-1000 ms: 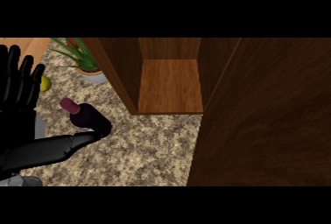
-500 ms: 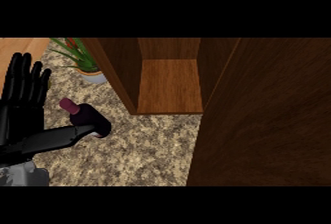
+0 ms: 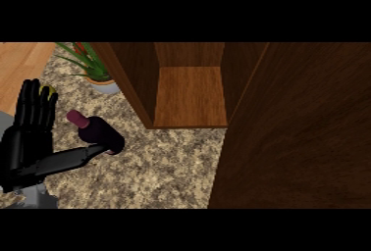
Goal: Pick up the wine, place it into the cabinet and close the cabinet
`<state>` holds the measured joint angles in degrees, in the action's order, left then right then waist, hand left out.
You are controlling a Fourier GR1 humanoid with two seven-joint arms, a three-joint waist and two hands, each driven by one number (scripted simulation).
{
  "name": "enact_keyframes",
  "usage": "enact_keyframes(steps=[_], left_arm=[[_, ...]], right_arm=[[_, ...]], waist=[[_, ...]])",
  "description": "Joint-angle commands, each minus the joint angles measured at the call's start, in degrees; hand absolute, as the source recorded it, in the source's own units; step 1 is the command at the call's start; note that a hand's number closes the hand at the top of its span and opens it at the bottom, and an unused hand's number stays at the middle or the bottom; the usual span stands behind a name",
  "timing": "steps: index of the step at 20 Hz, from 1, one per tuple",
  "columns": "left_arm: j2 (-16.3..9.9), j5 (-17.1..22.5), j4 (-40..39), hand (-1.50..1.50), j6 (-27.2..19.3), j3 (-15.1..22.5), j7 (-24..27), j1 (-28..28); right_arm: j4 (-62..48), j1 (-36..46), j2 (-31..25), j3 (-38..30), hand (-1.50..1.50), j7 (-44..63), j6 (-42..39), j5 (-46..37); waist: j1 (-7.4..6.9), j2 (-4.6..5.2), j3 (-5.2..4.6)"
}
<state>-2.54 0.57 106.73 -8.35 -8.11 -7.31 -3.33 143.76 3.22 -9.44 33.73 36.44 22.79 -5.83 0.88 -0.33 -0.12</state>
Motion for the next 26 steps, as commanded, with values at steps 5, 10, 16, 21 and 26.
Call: enact_keyframes(steps=[5, 10, 16, 21, 26], left_arm=[[-1.36, 3.38, -10.45, -1.50, 4.56, -4.74, 13.38, 5.43], [0.44, 0.77, -13.72, -1.50, 2.29, -3.22, 15.05, 4.59], [-0.03, 2.44, -22.53, -1.50, 4.55, -4.83, 20.70, 3.06], [-0.11, 2.12, -28.88, -1.50, 5.69, -5.50, 25.94, 3.92], [-2.54, 3.90, -34.22, -1.50, 6.80, -8.82, 29.31, 2.18]], right_arm=[[7.59, 2.30, -2.08, 2.48, -1.50, 5.30, 2.19, -8.82], [10.04, 0.76, -5.56, 0.96, -1.50, 4.99, 2.73, -7.30], [10.75, 0.57, -7.20, 2.00, -1.50, 6.15, 4.55, -8.49], [10.82, 0.79, -7.85, 6.70, -1.50, 5.88, 6.04, -10.95], [9.95, 2.77, -7.88, 7.03, -1.50, 6.71, 7.67, -10.93]], waist=[[-0.24, 0.08, -0.03], [-0.03, 0.09, 0.05], [0.28, 0.08, 0.03], [0.51, -0.03, -0.03], [0.19, 0.01, -0.01]])
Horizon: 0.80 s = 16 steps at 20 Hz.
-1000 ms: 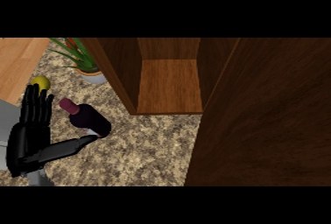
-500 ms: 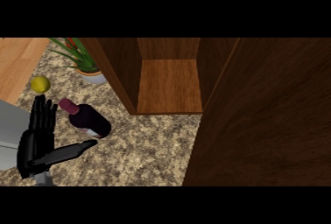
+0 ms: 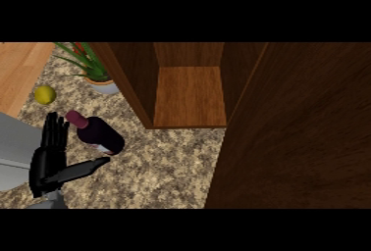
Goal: Pick up the wine, place it into the cabinet and close the cabinet
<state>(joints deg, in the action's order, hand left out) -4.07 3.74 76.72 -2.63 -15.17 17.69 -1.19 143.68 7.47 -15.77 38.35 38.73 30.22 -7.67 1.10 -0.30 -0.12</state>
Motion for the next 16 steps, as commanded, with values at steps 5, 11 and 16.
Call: enact_keyframes(steps=[5, 11, 16], left_arm=[[-1.79, 0.53, -13.54, -1.50, 2.35, -2.57, 9.64, -2.54], [-6.08, 4.90, -26.06, -1.50, 10.54, -5.77, 12.90, -7.69], [-3.80, 4.87, -29.62, -1.50, 11.67, -4.20, 13.57, -9.90]], right_arm=[[6.58, 2.42, -0.91, -1.55, -1.50, 4.41, 1.42, -7.73], [7.57, -1.56, -3.23, 1.61, -1.50, 0.80, 2.25, -6.87], [9.56, 3.24, -4.70, -1.58, -1.50, 5.90, 2.23, -6.43]], waist=[[-0.23, 0.15, -0.02], [0.28, 0.16, -0.02], [0.21, 0.11, -0.07]])
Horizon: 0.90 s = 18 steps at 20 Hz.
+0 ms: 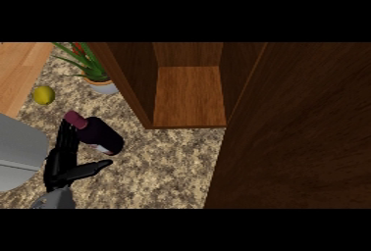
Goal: Pick up the wine, place it into the cabinet and close the cabinet
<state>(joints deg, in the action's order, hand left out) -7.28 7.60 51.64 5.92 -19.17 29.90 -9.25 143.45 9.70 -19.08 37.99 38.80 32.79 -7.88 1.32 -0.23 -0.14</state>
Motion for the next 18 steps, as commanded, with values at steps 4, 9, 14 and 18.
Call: enact_keyframes(steps=[4, 9, 14, 18], left_arm=[[0.81, -0.43, -6.38, -1.50, 1.28, 1.10, 2.73, -3.64], [0.71, -1.14, -12.51, -1.50, 1.69, 0.75, 9.15, -5.15], [2.54, -0.08, -16.44, -1.50, 0.28, -0.50, 14.08, -6.60], [-1.52, 1.20, -23.17, 1.50, 3.37, -2.64, 14.84, -11.99]], right_arm=[[10.06, -1.02, -1.36, 0.72, -1.50, 3.96, 1.14, -6.91], [12.94, -4.72, -5.06, -0.81, -1.50, 3.41, -0.17, -3.87], [8.02, -4.24, -2.66, 3.63, -1.50, -0.32, 1.77, -7.53], [8.69, -2.27, -2.49, 5.18, -1.50, 3.03, 2.81, -9.04]], waist=[[-0.06, 0.01, 0.02], [0.00, 0.10, 0.07], [-0.29, 0.06, 0.05], [0.19, 0.13, -0.05]])
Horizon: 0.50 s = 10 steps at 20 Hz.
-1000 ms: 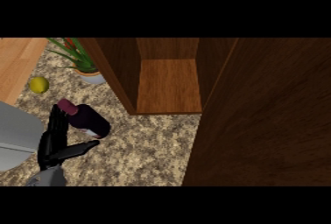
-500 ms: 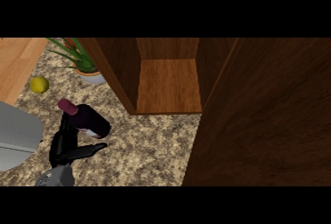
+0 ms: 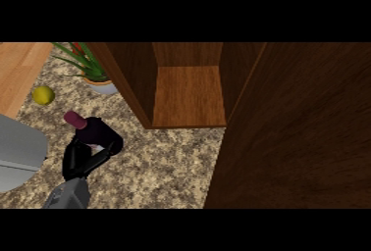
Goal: Pick up the wine, place it into the cabinet and close the cabinet
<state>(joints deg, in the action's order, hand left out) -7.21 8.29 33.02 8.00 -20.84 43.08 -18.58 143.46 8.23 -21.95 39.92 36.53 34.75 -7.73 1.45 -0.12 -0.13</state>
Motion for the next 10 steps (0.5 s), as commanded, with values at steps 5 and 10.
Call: enact_keyframes(steps=[5, 10], left_arm=[[0.14, -0.91, -0.85, 1.50, -3.01, 0.59, 4.65, -0.25], [-0.17, -1.82, -0.68, 1.50, -3.19, 1.73, 6.92, 0.22]], right_arm=[[9.50, -4.31, -0.90, 4.77, -1.50, 2.40, 1.83, -9.48], [11.59, -5.88, -3.57, 2.00, -1.50, 1.57, 1.48, -7.30]], waist=[[-0.25, -0.22, 0.03], [-0.38, -0.23, 0.08]])
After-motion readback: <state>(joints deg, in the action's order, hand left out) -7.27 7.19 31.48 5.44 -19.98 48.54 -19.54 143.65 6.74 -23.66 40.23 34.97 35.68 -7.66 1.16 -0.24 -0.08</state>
